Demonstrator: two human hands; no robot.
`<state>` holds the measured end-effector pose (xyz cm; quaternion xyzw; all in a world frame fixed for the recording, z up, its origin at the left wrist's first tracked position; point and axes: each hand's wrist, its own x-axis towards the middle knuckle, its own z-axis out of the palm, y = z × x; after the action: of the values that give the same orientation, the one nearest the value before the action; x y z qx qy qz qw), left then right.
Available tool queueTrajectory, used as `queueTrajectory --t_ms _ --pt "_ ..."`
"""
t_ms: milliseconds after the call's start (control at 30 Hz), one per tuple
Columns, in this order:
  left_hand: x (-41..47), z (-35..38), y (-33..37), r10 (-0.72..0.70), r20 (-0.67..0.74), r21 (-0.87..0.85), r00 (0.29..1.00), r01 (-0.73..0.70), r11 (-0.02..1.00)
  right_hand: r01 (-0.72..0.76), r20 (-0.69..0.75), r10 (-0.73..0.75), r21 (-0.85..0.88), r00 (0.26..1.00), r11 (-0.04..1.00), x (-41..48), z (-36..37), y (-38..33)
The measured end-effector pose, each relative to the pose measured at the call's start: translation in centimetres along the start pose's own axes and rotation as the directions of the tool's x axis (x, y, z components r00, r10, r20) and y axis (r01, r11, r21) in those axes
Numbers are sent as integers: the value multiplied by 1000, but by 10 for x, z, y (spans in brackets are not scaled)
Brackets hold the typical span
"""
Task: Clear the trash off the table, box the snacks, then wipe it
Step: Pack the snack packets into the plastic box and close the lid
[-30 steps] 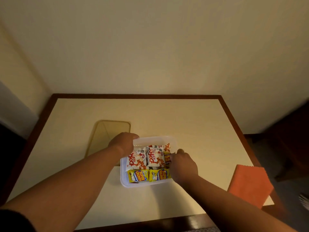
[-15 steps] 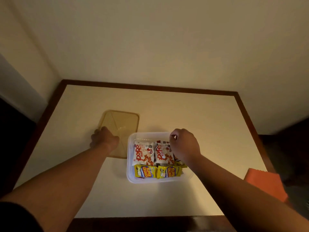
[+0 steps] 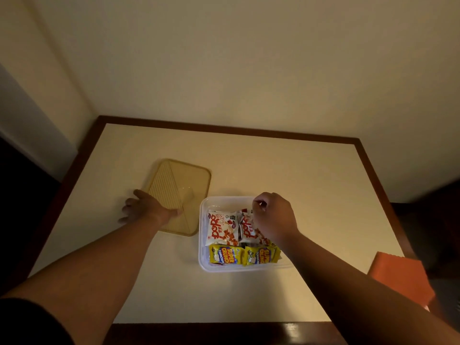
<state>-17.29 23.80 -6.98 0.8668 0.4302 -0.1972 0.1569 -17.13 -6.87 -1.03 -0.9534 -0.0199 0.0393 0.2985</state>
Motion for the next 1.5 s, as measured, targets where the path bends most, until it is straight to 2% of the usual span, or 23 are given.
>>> queueTrajectory --t_ms 67,133,233,300,367,400,467,533,600,667,700,733,800,867,967,1033,1100,1233,1367,1433,1500 --pt "-4 -14 4 56 -45 -99 997 -60 993 -26 -5 26 40 1000 999 1 -5 1" --pt "-13 -34 11 170 -125 -192 977 -192 962 -50 -23 52 67 998 996 1 -13 2" --pt "-36 -67 30 371 -268 -184 889 -426 886 -79 -42 83 109 996 991 5 -30 -1" --pt "-58 -81 42 531 -364 -126 766 -605 786 -101 -55 111 158 992 982 8 -44 0" --pt "-83 -89 51 657 -445 -54 609 -751 659 -176 -46 200 310 979 934 13 -59 -1" --pt "-98 -90 53 704 -476 -5 526 -803 596 -220 -20 253 431 967 875 14 -68 -3" --pt "-126 -87 53 794 -488 140 361 -866 480 -349 103 373 635 922 689 15 -86 -6" --pt "-144 -74 47 870 -456 316 189 -879 356 -480 278 430 732 859 484 17 -102 -2" --pt "-155 -53 35 915 -402 448 31 -865 225 -552 411 395 749 821 367 19 -109 6" --pt "-165 -32 22 933 -350 538 -86 -833 125 -588 446 401 716 800 376 16 -106 15" --pt "-170 -21 15 935 -334 563 -116 -820 99 -599 439 422 686 793 412 11 -102 20" --pt "-171 -13 10 937 -323 584 -134 -807 86 -591 411 431 640 803 492 7 -97 25" --pt "-178 4 -1 950 -299 583 -93 -806 104 -526 318 419 521 850 672 -10 -84 36" --pt "-183 15 -9 965 -262 538 -8 -832 140 -449 227 387 450 894 772 -24 -69 47" --pt "-188 32 -22 972 -196 458 129 -864 207 -408 171 370 394 913 824 -47 -52 62" --pt "-185 35 -29 961 -115 389 250 -879 275 -412 175 372 394 911 822 -54 -42 66" --pt "-186 37 -34 940 -21 334 341 -884 328 -417 193 370 405 909 814 -63 -37 68" --pt "-189 40 -43 913 70 282 402 -886 369 -430 205 378 394 903 812 -68 -29 72" --pt "-187 43 -42 898 41 238 439 -877 418 -424 183 385 283 905 860 -65 -24 72" --pt "-187 42 -33 888 -47 221 457 -862 456 -335 98 324 145 941 931 -62 -24 70" --pt "-186 39 -20 861 -120 226 493 -831 508 -167 15 167 8 986 986 -62 -24 63"
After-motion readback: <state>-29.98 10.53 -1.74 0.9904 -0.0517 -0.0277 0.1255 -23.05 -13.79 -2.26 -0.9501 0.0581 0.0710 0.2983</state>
